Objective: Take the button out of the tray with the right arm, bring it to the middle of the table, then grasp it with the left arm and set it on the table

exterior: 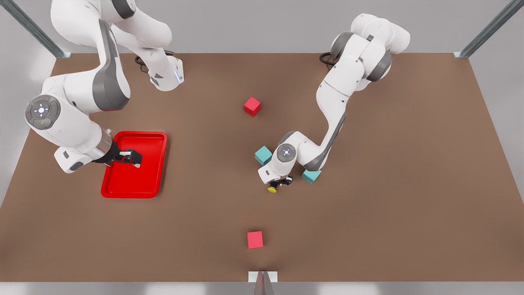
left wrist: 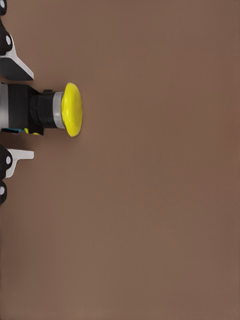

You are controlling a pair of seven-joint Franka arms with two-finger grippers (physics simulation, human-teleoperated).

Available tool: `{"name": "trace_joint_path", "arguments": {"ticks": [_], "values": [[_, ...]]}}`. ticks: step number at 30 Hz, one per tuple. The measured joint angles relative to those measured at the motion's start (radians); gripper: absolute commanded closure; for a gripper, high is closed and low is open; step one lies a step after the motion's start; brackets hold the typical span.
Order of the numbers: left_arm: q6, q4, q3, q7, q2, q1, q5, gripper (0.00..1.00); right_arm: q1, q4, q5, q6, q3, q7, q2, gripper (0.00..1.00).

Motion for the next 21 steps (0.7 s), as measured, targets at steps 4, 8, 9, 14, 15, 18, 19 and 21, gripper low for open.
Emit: {"name": "trace_joint_path", "arguments": {"ticks": [4, 8, 9, 14, 15, 18, 19, 21], "values": [[0.0, 0.005, 0.001, 0.009, 0.002, 0.002, -0.002, 0.37, -0.006, 0.004, -0.026, -0.001, 0.0, -0.012, 0.003, 0.0], [-0.011, 0.005, 0.001, 0.012, -0.009, 0.002, 0.001, 0.55, -0.006, 0.004, -0.045, 0.0, 0.0, -0.023, 0.004, 0.0], [-0.013, 0.005, 0.001, 0.012, -0.009, 0.002, 0.003, 0.55, -0.009, 0.004, -0.047, 0.0, 0.0, -0.025, 0.005, 0.0], [-0.021, 0.005, 0.003, 0.01, 0.001, 0.002, 0.006, 0.55, -0.041, 0.01, -0.063, 0.009, -0.001, -0.035, 0.019, 0.0], [-0.022, 0.005, 0.003, 0.009, 0.002, 0.002, 0.006, 0.55, -0.054, 0.01, -0.065, 0.013, -0.001, -0.037, 0.021, 0.0], [-0.024, 0.005, 0.003, 0.007, -0.001, 0.002, 0.007, 0.58, -0.067, 0.011, -0.07, 0.021, -0.001, -0.042, 0.024, 0.0], [-0.024, 0.005, 0.003, 0.006, -0.002, 0.002, 0.007, 0.6, -0.068, 0.011, -0.071, 0.023, -0.001, -0.043, 0.025, 0.0], [-0.027, 0.005, 0.003, 0.003, -0.004, 0.002, 0.009, 0.61, -0.065, 0.011, -0.072, 0.026, -0.001, -0.046, 0.026, 0.0]]}}
